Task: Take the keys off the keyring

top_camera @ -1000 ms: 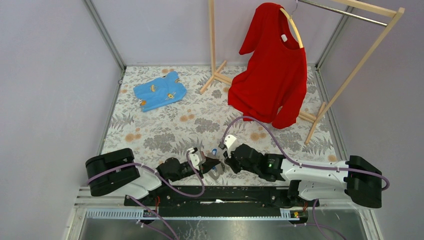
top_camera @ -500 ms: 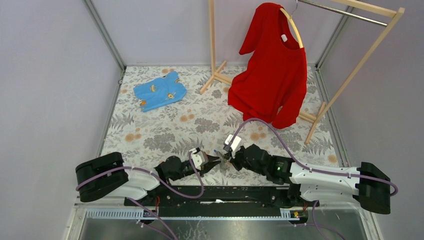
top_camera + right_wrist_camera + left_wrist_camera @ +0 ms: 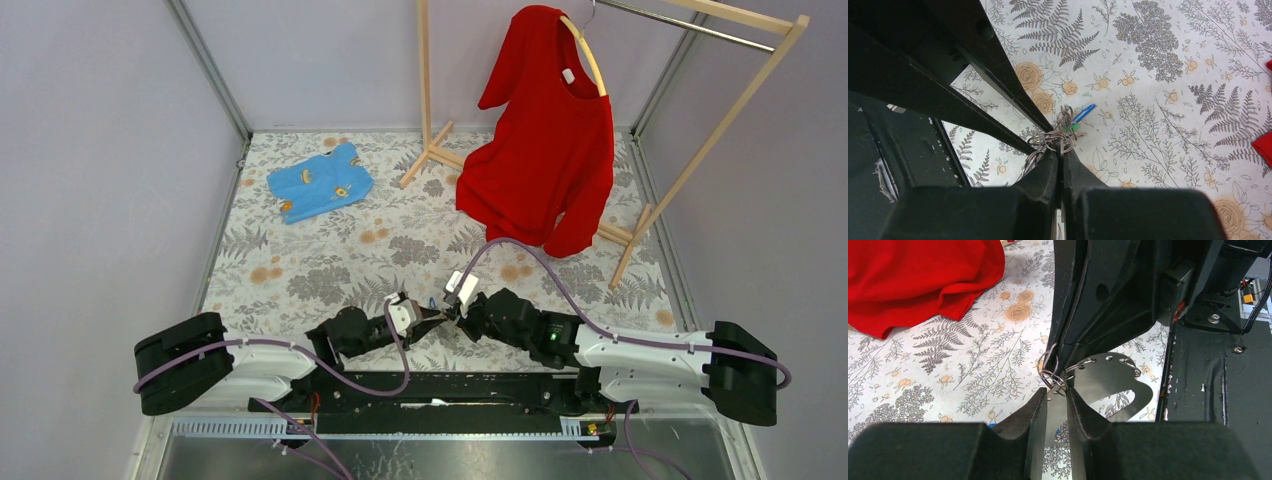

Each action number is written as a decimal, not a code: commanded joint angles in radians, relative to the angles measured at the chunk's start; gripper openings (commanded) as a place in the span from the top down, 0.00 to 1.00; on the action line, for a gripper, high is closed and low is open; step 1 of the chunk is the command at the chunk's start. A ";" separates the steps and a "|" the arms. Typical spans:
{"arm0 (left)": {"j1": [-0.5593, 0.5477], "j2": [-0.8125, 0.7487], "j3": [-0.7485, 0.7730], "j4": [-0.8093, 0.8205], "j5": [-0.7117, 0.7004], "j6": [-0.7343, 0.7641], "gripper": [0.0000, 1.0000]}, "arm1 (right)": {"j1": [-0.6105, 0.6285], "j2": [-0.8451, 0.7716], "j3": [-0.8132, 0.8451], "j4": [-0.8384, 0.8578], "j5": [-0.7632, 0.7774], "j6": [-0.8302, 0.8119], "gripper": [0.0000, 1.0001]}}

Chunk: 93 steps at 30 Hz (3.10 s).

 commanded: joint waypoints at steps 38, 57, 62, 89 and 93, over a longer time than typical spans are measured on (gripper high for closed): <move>-0.010 -0.049 0.044 -0.041 -0.076 -0.001 1.00 | -0.037 0.050 0.066 -0.080 0.084 0.122 1.00; -0.067 -0.104 0.022 -0.070 -0.237 0.054 1.00 | -0.120 0.044 0.051 -0.067 -0.007 0.172 1.00; -0.067 -0.115 0.030 -0.082 -0.227 0.024 0.83 | -0.114 0.025 0.054 -0.007 -0.089 0.083 1.00; -0.067 -0.072 0.078 -0.090 -0.153 0.049 0.67 | -0.062 0.073 0.103 -0.009 -0.104 0.003 1.00; -0.067 -0.055 0.085 -0.078 -0.151 0.047 0.66 | -0.061 0.085 0.115 -0.024 -0.089 0.010 1.00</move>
